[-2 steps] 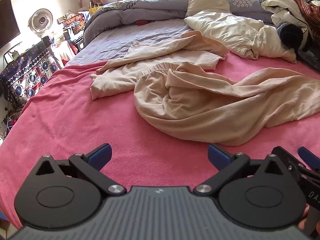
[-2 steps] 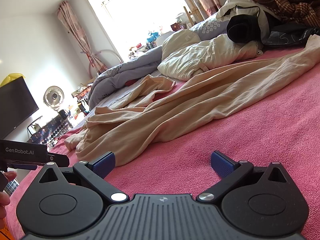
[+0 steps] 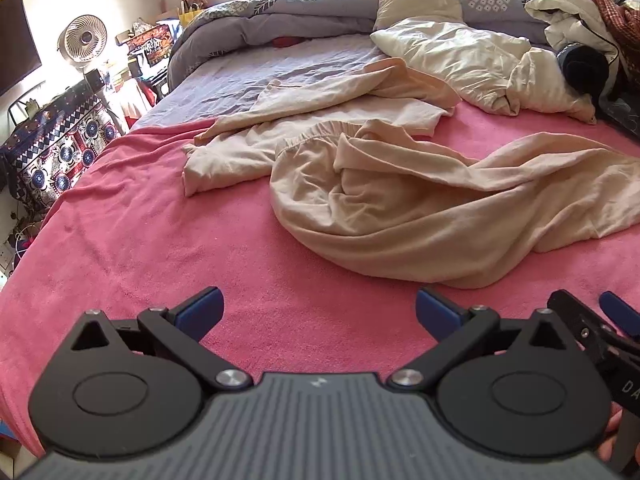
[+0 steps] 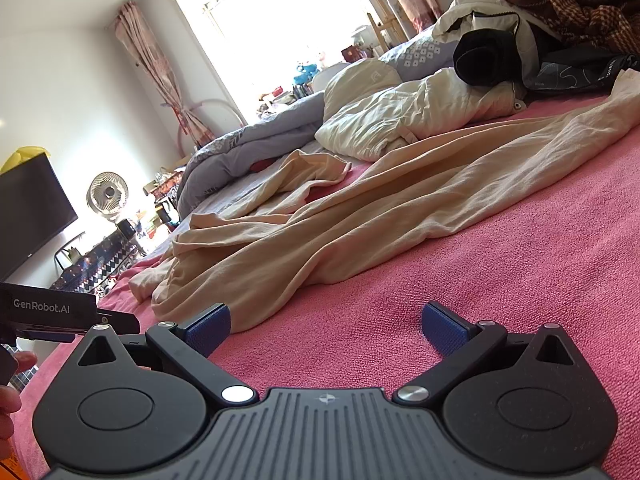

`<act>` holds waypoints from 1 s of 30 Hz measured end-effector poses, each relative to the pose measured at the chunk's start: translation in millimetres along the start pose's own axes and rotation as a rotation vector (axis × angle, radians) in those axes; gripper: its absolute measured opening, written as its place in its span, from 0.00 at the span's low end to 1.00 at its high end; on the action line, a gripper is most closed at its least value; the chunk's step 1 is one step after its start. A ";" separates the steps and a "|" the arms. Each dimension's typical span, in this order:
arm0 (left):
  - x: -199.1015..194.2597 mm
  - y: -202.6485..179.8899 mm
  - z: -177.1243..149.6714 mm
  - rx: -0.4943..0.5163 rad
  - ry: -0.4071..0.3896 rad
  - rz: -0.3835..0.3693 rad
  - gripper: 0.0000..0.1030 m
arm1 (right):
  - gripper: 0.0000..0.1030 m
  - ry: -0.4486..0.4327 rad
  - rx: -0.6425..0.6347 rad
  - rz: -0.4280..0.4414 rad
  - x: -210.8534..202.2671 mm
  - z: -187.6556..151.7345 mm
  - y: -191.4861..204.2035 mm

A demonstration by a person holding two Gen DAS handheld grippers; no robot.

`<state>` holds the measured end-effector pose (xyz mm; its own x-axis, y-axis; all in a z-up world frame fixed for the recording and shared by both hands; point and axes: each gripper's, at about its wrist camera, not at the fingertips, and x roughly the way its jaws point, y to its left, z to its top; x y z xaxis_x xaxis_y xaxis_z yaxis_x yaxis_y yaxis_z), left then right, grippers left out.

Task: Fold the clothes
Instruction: 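Move both grippers over the bed toward the beige pants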

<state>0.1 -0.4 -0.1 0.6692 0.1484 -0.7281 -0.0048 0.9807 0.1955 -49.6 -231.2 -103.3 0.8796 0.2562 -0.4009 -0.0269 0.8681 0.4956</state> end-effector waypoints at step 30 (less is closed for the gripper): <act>17.7 136.2 -78.5 -0.218 -0.024 0.025 1.00 | 0.98 0.036 -0.301 -0.158 17.1 37.6 69.5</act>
<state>-47.0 145.8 -37.9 0.6842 0.1722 -0.7087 -0.1805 0.9815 0.0643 -18.6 -182.5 -46.7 0.8671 0.1190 -0.4837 -0.0356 0.9834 0.1780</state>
